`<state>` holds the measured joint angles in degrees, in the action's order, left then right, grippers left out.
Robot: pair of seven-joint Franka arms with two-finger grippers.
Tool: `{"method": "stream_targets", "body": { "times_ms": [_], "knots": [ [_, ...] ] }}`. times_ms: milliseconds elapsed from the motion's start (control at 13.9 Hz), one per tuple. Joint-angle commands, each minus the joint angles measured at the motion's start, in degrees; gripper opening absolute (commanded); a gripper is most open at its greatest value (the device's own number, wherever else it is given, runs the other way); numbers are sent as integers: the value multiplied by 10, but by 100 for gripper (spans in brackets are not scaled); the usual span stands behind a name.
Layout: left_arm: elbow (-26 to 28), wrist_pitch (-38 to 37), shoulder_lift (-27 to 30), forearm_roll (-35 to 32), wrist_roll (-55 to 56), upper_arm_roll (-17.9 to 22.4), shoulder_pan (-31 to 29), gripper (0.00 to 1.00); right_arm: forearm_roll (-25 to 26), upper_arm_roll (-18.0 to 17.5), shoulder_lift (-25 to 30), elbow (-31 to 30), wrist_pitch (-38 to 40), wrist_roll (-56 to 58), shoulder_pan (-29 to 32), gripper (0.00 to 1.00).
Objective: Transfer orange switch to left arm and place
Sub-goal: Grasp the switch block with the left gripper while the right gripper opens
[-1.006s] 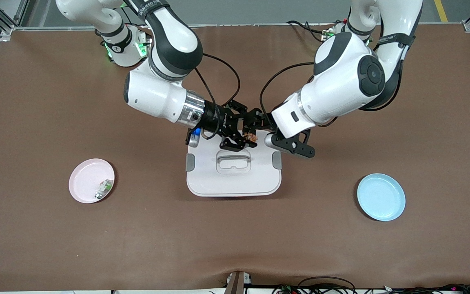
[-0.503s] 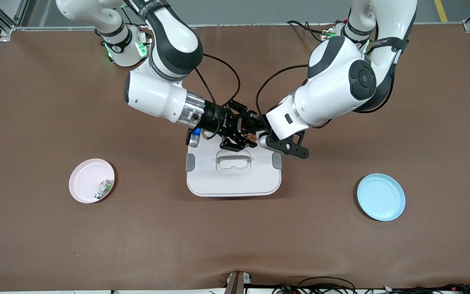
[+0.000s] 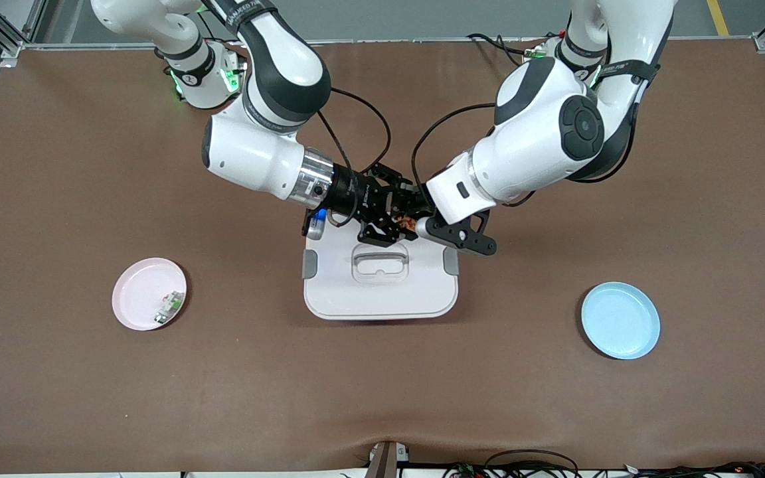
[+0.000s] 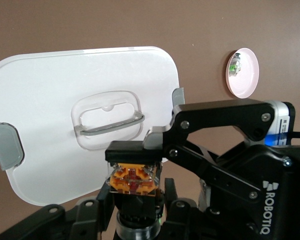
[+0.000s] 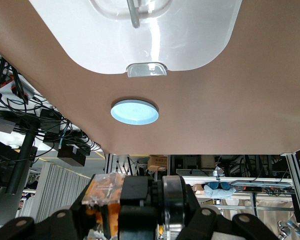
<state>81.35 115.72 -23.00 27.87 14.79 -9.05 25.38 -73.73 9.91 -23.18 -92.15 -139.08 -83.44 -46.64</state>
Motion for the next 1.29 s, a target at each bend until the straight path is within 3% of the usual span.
{"method": "stream_targets", "body": {
  "times_ms": [0,359,431,719,1078,1222],
  "knots": [
    [-9,3,-6,5,-2,1,5,8,8,4,5,0,-1,-13,-6,5],
    [-9,3,-6,2,-1,1,4,9,17,3,5,0,0,-13,-5,12],
    [-9,3,-6,1,-1,1,5,9,17,3,5,0,1,-13,-5,25],
    [-9,3,-6,0,-1,1,4,9,17,3,5,0,1,-13,-5,100],
    [-8,2,-6,0,-2,1,3,9,20,3,5,0,1,-10,-1,100],
    [-6,1,-6,-2,-5,3,-1,10,54,3,6,-1,20,-10,7,100]
  ]
}}
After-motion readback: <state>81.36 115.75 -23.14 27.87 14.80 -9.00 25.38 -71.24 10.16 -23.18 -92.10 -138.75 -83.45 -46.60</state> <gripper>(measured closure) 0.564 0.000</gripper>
